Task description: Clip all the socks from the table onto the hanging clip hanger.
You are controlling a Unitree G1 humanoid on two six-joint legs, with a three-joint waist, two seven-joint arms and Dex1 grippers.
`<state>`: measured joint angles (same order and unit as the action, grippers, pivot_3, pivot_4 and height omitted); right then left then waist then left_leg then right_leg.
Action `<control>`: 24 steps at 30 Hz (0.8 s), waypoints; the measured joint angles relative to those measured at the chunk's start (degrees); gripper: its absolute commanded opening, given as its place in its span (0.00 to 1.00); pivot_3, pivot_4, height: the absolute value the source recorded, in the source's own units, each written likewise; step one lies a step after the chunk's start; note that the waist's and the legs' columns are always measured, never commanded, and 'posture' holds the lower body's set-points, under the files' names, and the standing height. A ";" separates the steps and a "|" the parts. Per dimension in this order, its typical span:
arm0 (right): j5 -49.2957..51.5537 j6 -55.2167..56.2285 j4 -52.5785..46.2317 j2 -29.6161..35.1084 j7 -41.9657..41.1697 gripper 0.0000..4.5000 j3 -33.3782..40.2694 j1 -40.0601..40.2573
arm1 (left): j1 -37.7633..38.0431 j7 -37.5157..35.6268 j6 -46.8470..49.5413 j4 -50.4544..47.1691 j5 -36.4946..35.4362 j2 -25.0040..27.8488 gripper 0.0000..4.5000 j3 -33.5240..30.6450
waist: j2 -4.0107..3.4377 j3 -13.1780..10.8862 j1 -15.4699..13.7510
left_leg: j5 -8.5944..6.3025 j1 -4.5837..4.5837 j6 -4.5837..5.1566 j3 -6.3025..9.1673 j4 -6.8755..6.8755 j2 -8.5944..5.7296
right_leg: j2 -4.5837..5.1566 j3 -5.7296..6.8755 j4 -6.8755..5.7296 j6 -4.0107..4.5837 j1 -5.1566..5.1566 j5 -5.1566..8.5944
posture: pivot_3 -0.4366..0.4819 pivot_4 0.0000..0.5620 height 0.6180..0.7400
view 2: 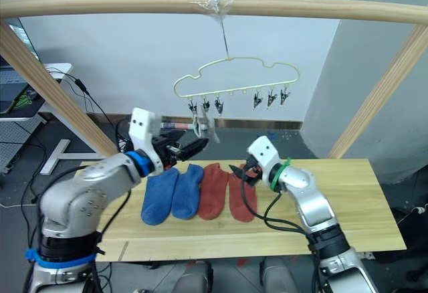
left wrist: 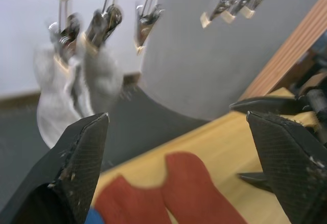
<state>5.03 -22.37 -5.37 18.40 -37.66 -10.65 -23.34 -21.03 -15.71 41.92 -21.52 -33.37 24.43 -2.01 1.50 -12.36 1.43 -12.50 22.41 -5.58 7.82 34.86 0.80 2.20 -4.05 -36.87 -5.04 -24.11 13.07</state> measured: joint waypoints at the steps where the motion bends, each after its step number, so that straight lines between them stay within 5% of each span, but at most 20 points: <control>1: 1.18 -0.68 -1.53 1.46 -1.08 1.00 0.97 0.06 | 0.43 0.02 -3.13 0.29 2.36 -1.07 0.74 1.01 | 0.00 0.00 0.00 | 0.00 0.01 0.00 -0.02 0.00 -0.01 | 0.00 -0.01 0.01 0.00 0.00 0.00 | 0.55 0.30 1.00; 6: 5.85 -3.85 -6.39 5.73 -3.58 1.00 5.27 0.28 | 1.72 0.18 -13.38 3.47 11.54 -4.62 0.40 6.12 | -0.02 0.02 0.17 | -0.01 0.03 0.02 -0.02 0.02 -0.02 | 0.01 -0.02 0.02 -0.02 0.00 0.00 | 0.52 0.28 1.00; 12: 9.78 -6.19 -10.77 8.21 -4.75 1.00 7.10 0.23 | -0.43 5.06 -21.76 14.06 20.28 -13.38 0.40 8.95 | -0.01 0.02 0.25 | 0.00 0.07 0.03 -0.01 0.12 -0.03 | 0.00 -0.01 -0.01 -0.09 0.00 -0.04 | 0.50 0.27 1.00; 24: 16.70 -13.51 -15.02 8.44 -2.58 1.00 10.26 -3.36 | -6.11 7.72 -34.39 30.94 27.74 -18.74 0.40 7.62 | -0.03 0.04 0.31 | 0.00 0.09 0.03 0.00 0.12 -0.04 | 0.00 0.00 0.00 -0.10 0.00 -0.06 | 0.46 0.26 1.00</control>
<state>21.74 -35.88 -20.39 26.84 -40.24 -0.38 -26.70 -27.14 -7.99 7.53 9.42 -5.63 5.70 5.61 1.47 -12.32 1.74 -12.50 22.50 -5.55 7.81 34.99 0.76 2.20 -4.05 -36.86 -5.14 -24.10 13.01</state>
